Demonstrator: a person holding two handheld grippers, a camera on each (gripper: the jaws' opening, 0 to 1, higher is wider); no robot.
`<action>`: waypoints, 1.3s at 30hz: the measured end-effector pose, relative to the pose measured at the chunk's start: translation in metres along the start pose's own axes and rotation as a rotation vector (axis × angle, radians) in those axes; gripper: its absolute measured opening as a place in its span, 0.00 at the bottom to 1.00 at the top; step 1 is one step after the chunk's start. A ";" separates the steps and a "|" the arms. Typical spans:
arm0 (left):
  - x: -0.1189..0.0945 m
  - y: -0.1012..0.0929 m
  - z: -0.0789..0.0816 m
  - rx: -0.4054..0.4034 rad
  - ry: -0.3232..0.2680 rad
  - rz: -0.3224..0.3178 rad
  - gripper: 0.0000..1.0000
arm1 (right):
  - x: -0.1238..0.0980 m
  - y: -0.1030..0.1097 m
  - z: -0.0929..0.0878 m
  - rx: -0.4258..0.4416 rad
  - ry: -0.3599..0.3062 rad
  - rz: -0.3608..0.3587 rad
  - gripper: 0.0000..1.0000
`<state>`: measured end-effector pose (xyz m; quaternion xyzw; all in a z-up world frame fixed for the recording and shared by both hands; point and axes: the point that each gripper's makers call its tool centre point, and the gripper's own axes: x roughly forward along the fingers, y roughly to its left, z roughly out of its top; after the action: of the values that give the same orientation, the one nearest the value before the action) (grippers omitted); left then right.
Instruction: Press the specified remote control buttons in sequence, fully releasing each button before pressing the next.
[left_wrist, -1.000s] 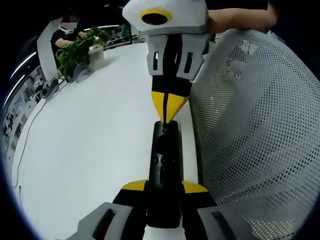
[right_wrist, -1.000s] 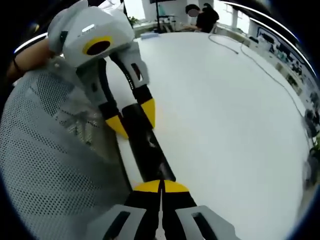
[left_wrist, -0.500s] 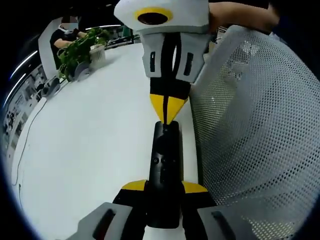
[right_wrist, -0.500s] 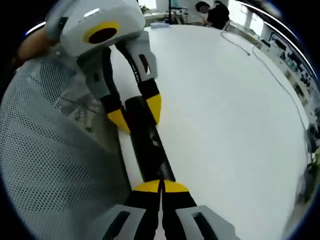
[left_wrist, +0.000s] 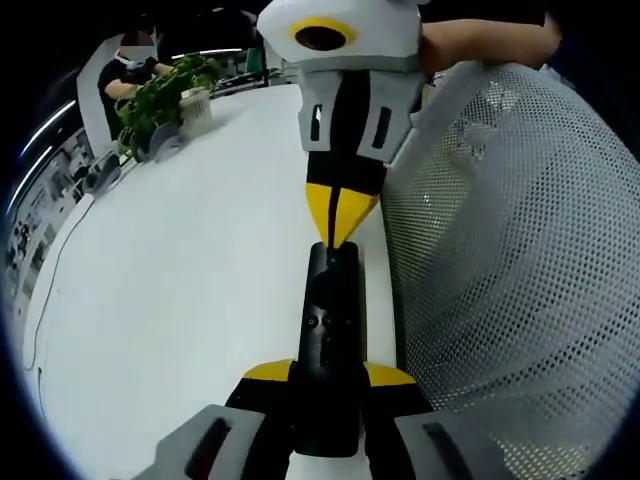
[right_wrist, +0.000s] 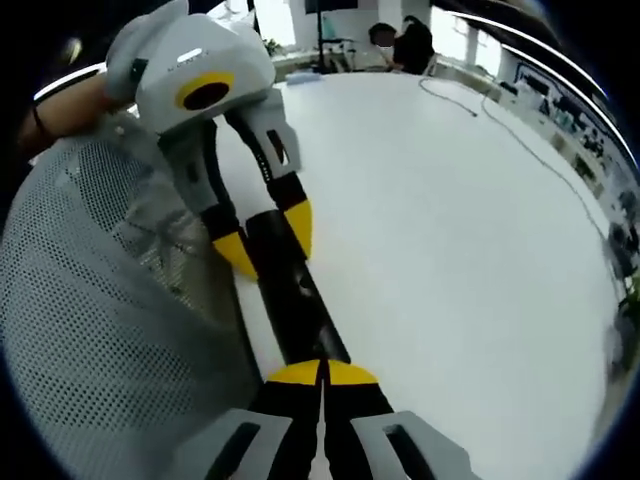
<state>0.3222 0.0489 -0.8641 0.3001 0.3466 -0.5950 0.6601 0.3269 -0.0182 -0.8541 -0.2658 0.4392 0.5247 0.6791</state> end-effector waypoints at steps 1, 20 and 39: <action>0.000 0.000 0.000 -0.001 0.000 0.000 0.25 | 0.000 0.001 0.000 -0.016 0.005 -0.006 0.00; 0.000 0.000 0.000 -0.003 0.005 0.002 0.25 | 0.000 -0.001 0.002 0.030 0.007 -0.012 0.00; 0.000 0.000 0.000 -0.002 0.009 0.001 0.25 | 0.006 0.007 0.011 -0.099 0.011 -0.005 0.00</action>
<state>0.3218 0.0488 -0.8640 0.3021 0.3500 -0.5931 0.6592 0.3244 -0.0040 -0.8533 -0.3028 0.4158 0.5426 0.6641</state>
